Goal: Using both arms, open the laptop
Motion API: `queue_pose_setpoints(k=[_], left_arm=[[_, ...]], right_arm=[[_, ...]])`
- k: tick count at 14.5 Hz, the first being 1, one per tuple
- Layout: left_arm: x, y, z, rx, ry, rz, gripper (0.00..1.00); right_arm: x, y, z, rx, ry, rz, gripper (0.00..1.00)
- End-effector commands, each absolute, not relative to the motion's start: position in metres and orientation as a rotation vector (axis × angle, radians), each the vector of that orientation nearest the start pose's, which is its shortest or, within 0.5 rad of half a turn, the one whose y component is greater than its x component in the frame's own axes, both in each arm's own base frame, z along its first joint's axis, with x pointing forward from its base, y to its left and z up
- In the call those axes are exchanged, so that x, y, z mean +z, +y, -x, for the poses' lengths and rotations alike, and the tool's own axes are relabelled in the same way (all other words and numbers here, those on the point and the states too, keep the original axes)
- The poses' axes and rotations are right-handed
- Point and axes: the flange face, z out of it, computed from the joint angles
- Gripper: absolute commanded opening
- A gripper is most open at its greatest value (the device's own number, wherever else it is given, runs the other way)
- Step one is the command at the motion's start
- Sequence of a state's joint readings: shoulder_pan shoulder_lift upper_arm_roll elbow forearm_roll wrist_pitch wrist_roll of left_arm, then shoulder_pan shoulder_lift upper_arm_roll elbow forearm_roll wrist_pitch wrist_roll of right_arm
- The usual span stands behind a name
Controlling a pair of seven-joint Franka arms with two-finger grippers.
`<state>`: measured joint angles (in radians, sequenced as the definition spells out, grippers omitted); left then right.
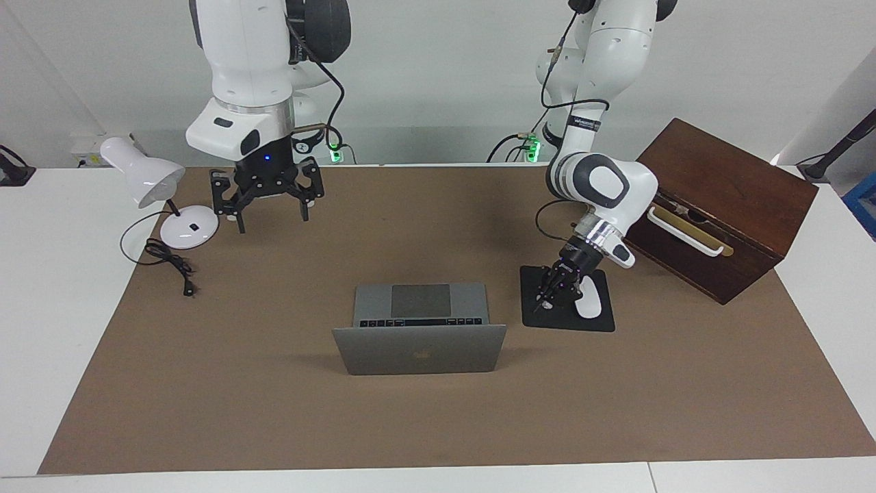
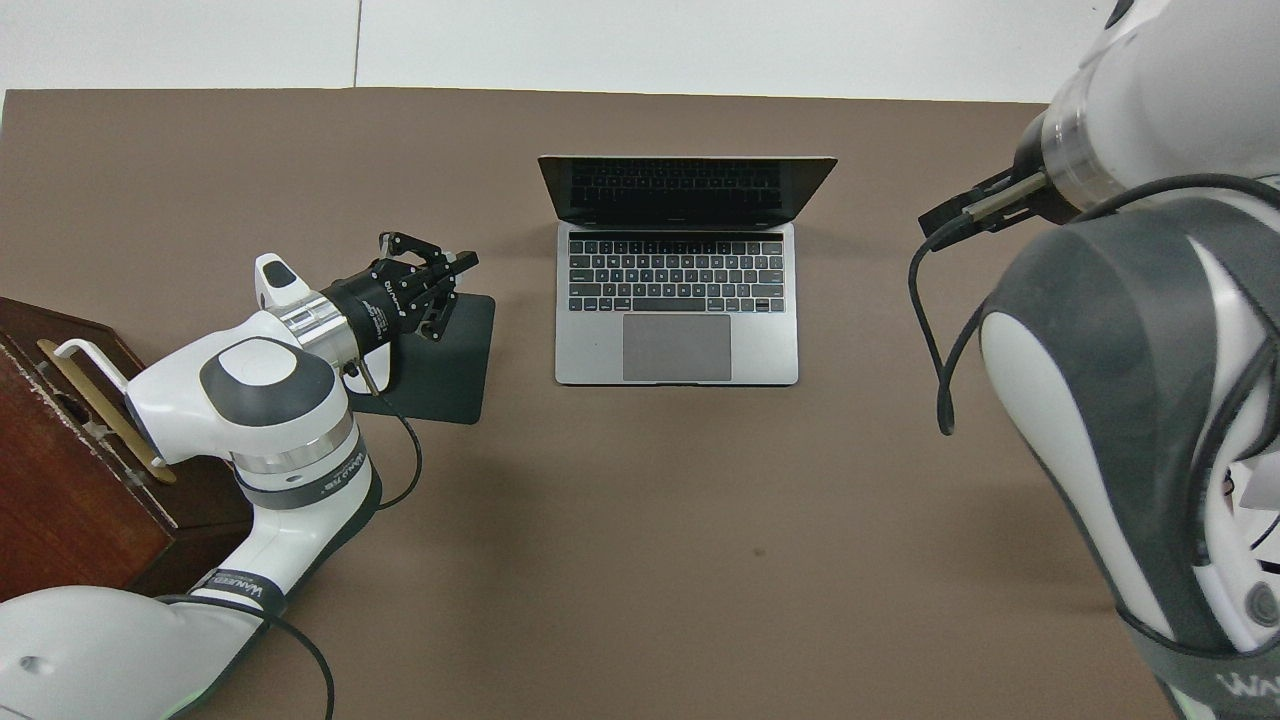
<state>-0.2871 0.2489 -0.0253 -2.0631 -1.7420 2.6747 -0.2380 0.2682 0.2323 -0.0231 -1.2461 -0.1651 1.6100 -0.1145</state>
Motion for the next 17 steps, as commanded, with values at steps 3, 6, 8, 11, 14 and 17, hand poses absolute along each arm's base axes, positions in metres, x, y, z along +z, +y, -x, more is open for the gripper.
queue_pose_setpoints(k=[3,6,8,11,14,17], left_arm=[[0.349,-0.132,-0.601,0.075,1.317,-1.751,0.0],[0.36,-0.115,-0.62,0.131,1.296,-1.763,0.0],[0.37,-0.11,-0.633,0.187,1.235,-1.841,0.0],[0.38,-0.087,-0.652,0.267,1.191,-1.911,0.0],[0.391,-0.062,-0.664,0.348,1.145,-1.998,0.0],[0.404,-0.031,-0.672,0.436,1.108,-2.088,0.0]], right_arm=[[0.667,0.094,-0.598,-0.213,-0.395,3.173,1.0],[0.678,0.074,-0.591,-0.208,-0.345,3.172,1.0],[0.686,0.059,-0.586,-0.211,-0.297,3.144,1.0],[0.696,0.045,-0.577,-0.201,-0.261,3.138,1.0],[0.704,0.033,-0.567,-0.186,-0.227,3.141,1.0],[0.709,0.021,-0.559,-0.159,-0.17,3.107,1.0]])
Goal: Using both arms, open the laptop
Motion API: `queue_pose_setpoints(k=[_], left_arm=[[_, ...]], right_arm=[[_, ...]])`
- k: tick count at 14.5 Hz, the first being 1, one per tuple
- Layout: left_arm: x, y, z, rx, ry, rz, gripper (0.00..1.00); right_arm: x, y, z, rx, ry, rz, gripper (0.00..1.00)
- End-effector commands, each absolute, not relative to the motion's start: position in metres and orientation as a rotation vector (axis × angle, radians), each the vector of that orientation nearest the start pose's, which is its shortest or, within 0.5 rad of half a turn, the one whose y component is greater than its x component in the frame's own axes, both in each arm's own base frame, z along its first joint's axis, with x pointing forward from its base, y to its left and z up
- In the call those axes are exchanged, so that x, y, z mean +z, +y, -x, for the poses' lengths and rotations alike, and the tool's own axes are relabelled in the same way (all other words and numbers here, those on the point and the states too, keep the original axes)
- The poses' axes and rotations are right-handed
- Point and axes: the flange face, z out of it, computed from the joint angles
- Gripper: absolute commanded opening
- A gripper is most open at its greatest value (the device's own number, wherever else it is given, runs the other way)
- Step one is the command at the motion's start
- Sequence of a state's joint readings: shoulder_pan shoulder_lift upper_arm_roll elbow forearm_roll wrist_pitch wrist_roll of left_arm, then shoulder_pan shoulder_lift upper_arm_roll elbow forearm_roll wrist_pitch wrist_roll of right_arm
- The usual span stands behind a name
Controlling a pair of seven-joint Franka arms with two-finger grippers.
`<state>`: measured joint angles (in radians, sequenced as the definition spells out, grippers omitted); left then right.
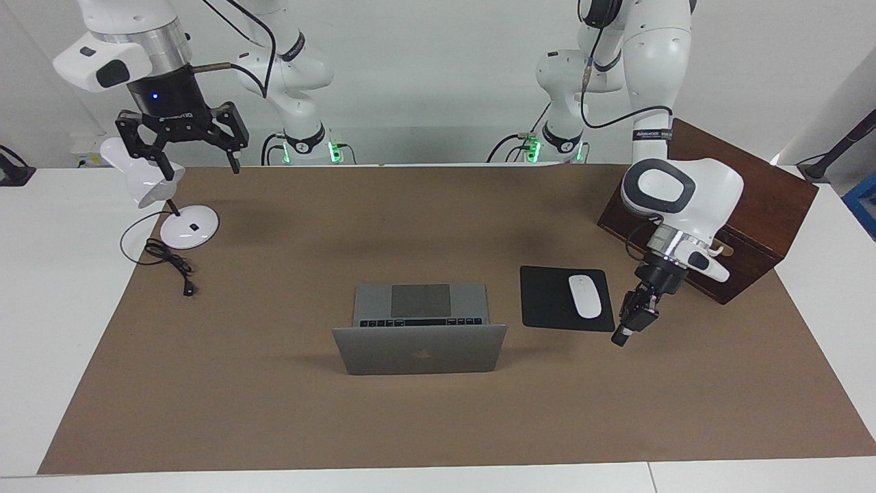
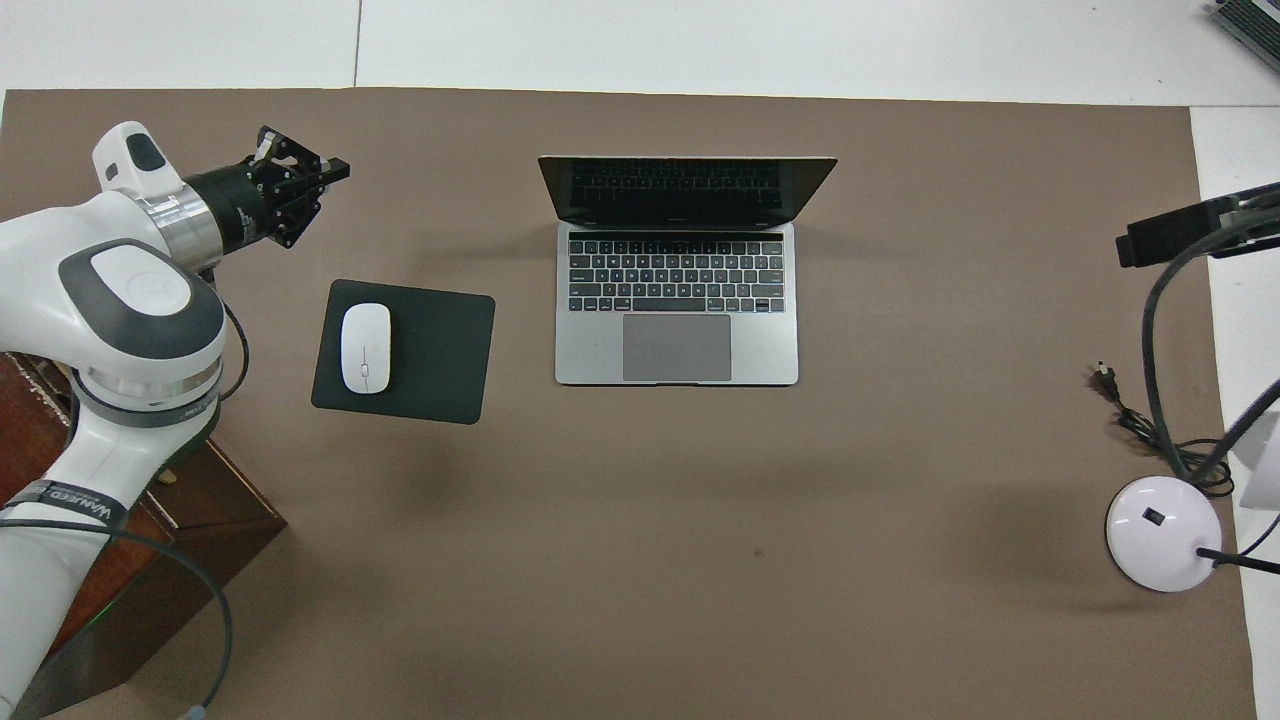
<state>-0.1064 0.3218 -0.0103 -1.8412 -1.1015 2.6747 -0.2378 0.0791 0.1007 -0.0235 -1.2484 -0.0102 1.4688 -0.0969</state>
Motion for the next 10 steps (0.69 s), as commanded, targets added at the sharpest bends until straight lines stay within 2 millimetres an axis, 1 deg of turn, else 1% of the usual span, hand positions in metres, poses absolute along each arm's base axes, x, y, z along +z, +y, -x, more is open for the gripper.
queue_pose_setpoints(k=[1,3,5,6,8,9,10], left_arm=[[0.409,-0.028,-0.674,0.456,1.079,-2.124,0.0],[0.417,-0.016,-0.677,0.499,1.042,-2.19,0.0],[0.42,-0.011,-0.678,0.503,1.011,-2.24,0.0],[0.42,-0.003,-0.678,0.494,0.999,-2.271,0.0],[0.422,0.005,-0.676,0.463,0.92,-2.398,0.0],[0.429,0.011,-0.678,0.454,0.888,-2.441,0.0],[0.43,0.018,-0.677,0.42,0.873,-2.476,0.0]], right_arm=[[0.708,0.019,-0.559,-0.152,-0.165,3.107,1.0],[0.704,0.012,-0.556,-0.116,-0.147,3.108,1.0],[0.705,0.009,-0.551,-0.114,-0.14,3.109,1.0],[0.711,0.009,-0.545,-0.126,-0.14,3.108,1.0],[0.716,0.009,-0.534,-0.135,-0.14,3.108,1.0],[0.717,0.009,-0.53,-0.133,-0.14,3.108,1.0],[0.715,0.008,-0.53,-0.128,-0.137,3.108,1.0]])
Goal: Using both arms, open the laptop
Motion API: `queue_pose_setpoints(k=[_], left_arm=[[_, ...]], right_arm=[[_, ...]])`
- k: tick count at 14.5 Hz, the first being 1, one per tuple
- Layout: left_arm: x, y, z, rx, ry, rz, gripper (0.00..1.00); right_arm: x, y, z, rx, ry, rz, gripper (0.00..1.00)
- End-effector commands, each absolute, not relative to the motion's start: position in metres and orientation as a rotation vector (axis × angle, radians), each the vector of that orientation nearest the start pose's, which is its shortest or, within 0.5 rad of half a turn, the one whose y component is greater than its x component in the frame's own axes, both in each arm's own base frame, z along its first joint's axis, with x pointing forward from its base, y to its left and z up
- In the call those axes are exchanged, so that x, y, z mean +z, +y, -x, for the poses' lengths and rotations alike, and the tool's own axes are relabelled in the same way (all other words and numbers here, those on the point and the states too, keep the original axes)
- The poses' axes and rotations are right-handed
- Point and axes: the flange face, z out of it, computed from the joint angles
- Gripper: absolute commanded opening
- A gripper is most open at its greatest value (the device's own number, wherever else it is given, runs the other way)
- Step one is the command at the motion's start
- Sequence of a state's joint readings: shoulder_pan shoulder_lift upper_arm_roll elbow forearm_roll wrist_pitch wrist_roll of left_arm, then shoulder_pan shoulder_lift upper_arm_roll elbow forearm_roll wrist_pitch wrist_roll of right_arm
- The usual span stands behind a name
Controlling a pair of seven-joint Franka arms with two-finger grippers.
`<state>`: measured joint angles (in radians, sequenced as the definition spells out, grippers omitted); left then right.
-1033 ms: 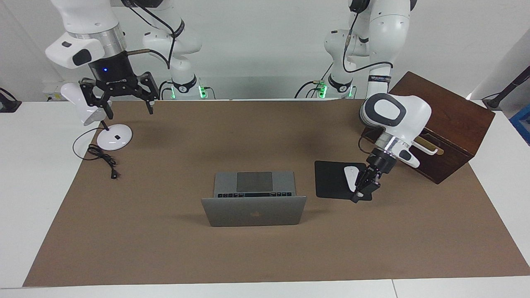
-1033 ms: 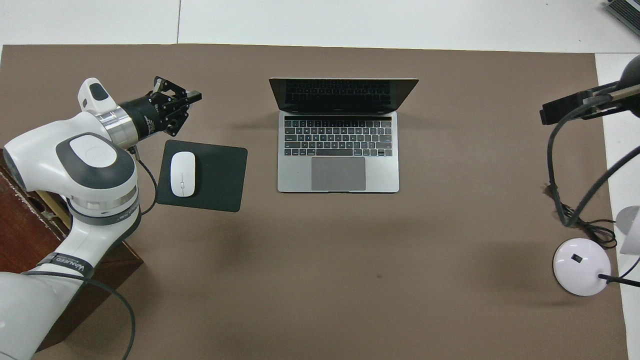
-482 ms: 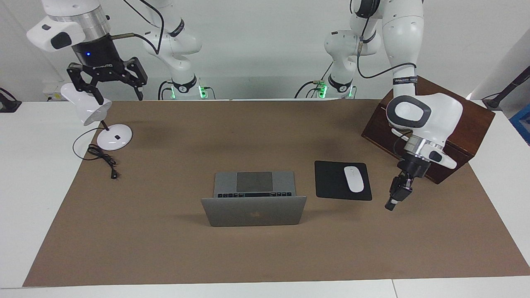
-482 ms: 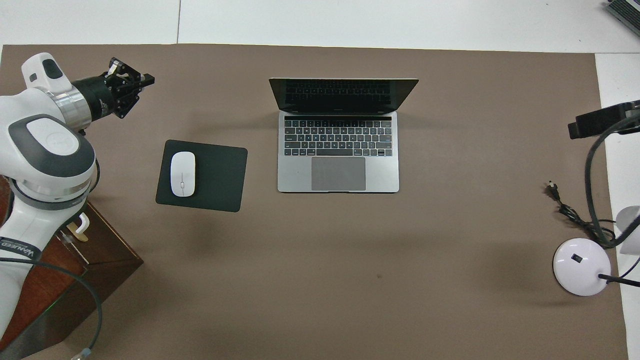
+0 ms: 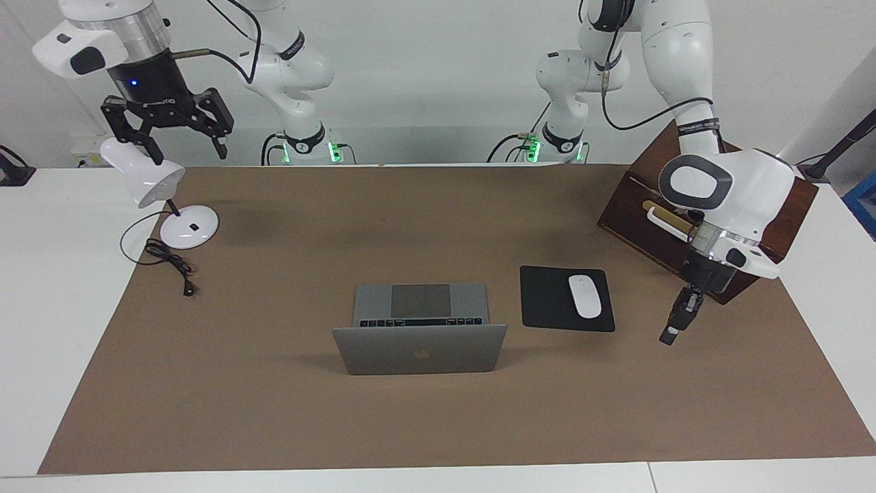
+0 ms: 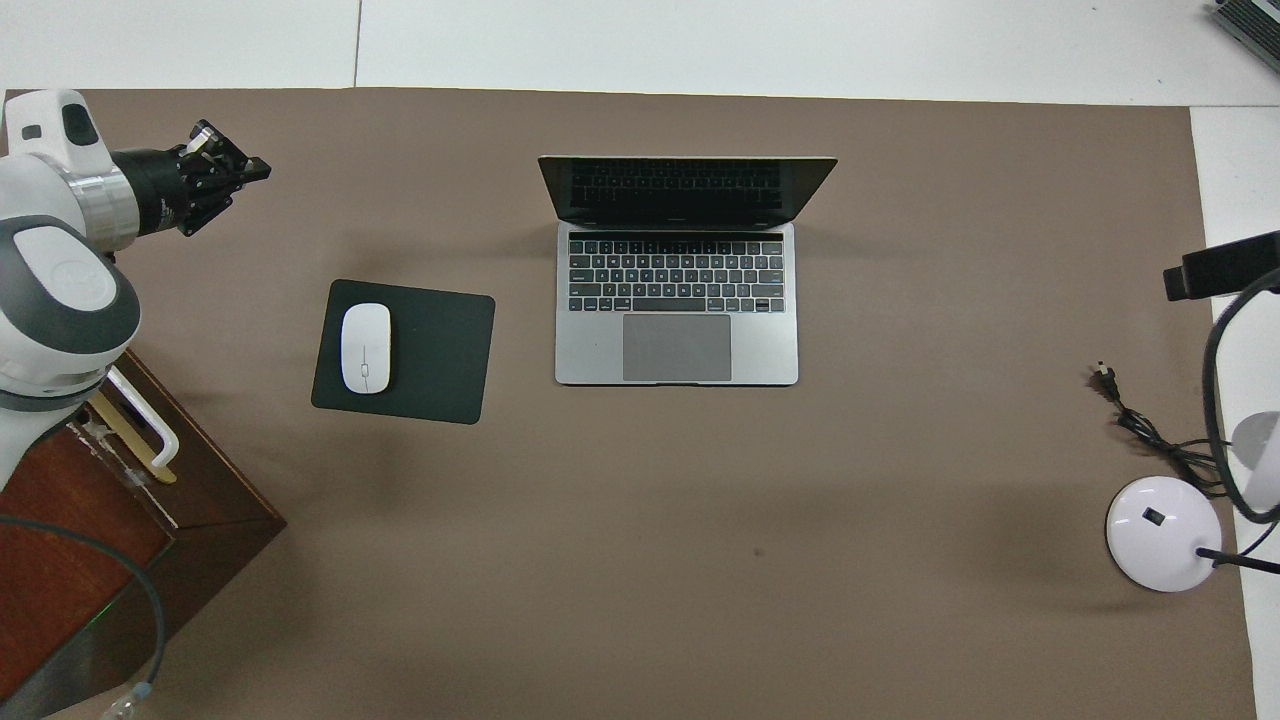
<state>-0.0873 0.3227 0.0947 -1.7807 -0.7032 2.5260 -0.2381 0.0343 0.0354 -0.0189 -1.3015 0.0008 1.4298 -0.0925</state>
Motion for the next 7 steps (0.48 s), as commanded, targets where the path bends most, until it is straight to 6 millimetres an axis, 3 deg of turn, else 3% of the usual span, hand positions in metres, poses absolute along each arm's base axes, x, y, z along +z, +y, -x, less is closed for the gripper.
queue_pose_setpoints(k=[1,7], left_arm=[[0.431,0.023,-0.675,0.392,0.849,-2.521,0.0],[0.475,0.035,-0.669,0.237,0.665,-2.775,0.0]], right_arm=[[0.715,0.008,-0.529,-0.126,-0.137,3.108,1.0],[0.691,-0.002,-0.528,-0.133,-0.105,3.111,1.0]])
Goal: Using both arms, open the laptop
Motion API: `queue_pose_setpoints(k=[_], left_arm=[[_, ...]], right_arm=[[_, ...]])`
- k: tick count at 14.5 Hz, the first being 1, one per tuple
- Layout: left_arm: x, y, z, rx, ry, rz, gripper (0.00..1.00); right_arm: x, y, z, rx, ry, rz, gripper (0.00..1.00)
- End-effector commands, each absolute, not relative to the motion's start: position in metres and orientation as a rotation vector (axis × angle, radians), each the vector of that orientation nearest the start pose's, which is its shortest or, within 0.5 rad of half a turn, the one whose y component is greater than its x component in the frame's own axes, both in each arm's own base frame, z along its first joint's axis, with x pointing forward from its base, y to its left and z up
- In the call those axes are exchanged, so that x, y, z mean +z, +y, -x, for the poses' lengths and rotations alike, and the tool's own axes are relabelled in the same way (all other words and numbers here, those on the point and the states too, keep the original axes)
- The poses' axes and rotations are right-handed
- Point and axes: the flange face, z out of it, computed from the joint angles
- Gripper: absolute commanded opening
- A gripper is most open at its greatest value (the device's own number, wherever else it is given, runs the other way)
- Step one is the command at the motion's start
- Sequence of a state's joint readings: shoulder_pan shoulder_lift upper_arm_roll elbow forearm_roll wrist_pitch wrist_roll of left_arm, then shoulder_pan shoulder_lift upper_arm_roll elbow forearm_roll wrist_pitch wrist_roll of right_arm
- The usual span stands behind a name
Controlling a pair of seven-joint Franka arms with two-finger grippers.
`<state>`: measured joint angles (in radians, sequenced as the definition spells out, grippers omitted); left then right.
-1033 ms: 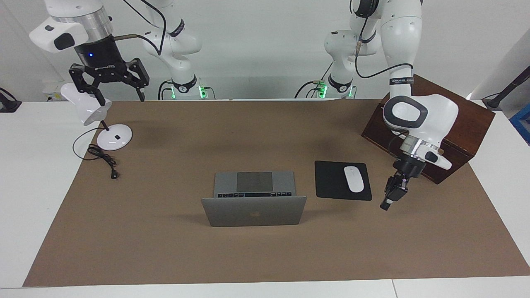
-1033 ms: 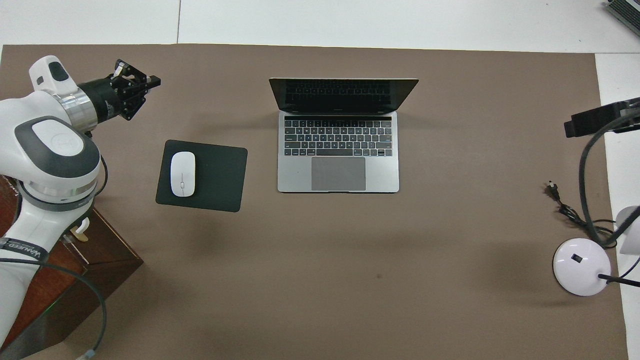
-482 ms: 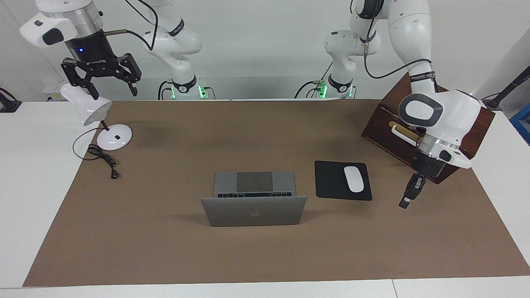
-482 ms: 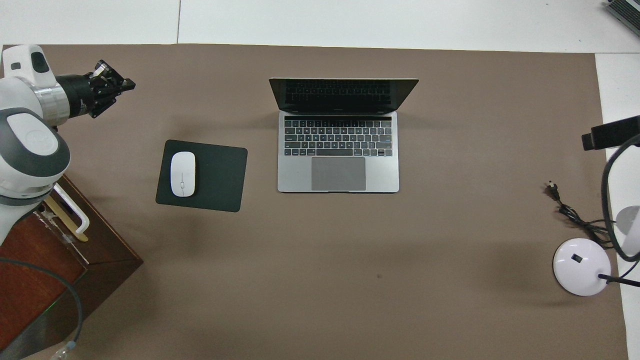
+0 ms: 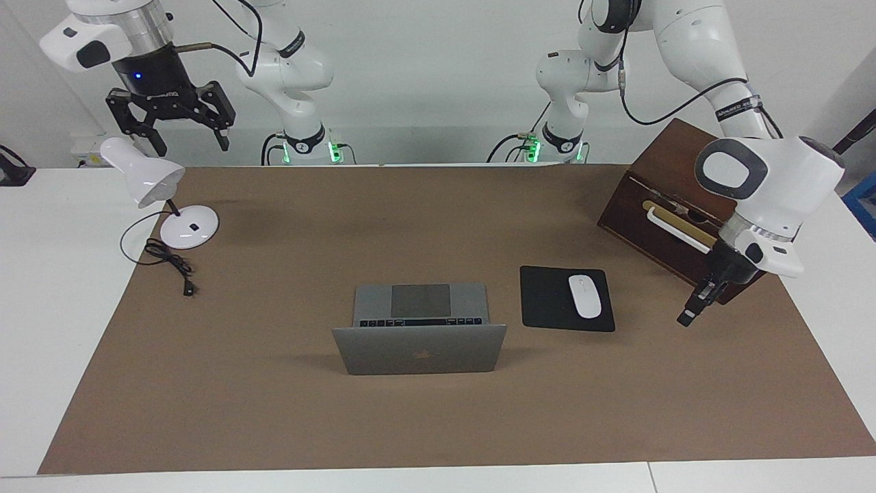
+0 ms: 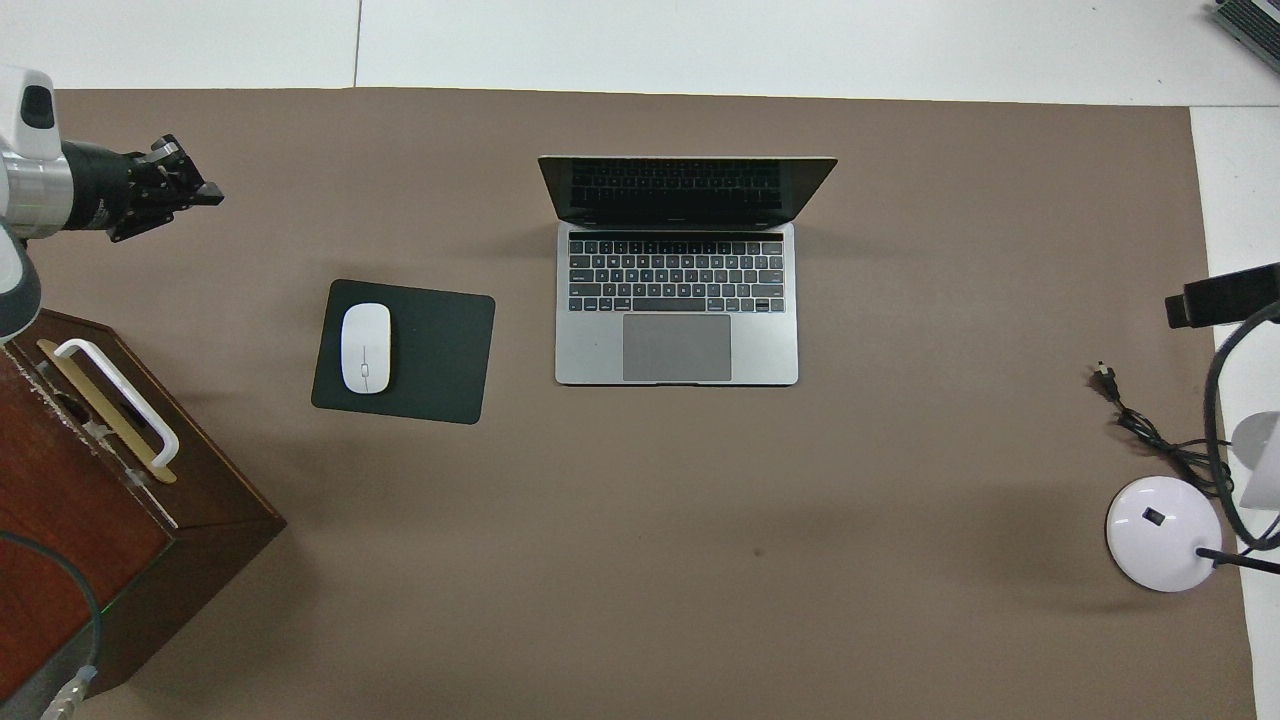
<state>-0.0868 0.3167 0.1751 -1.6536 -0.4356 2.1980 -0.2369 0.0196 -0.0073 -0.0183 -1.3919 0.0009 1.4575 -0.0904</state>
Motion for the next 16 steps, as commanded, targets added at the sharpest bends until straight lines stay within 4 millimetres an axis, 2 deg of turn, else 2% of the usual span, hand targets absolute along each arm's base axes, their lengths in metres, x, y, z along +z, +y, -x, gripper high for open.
queue_pose_setpoints(k=[1,5,8,13,16], left_arm=[[0.484,0.034,-0.667,-0.248,-0.742,3.297,0.0],[0.499,0.034,-0.648,-0.116,-0.617,3.236,0.0],[0.526,0.033,-0.622,-0.014,-0.528,3.217,0.0],[0.562,0.045,-0.578,0.11,-0.361,3.142,0.0],[0.571,0.05,-0.554,0.214,-0.314,3.124,0.0]], right_arm=[[0.685,-0.002,-0.527,-0.131,-0.102,3.112,1.0],[0.67,-0.002,-0.533,-0.114,-0.095,3.114,1.0],[0.653,-0.003,-0.536,-0.121,-0.091,3.114,1.0],[0.65,-0.006,-0.532,-0.107,-0.081,3.117,1.0],[0.65,-0.011,-0.533,-0.106,-0.077,3.135,1.0]])
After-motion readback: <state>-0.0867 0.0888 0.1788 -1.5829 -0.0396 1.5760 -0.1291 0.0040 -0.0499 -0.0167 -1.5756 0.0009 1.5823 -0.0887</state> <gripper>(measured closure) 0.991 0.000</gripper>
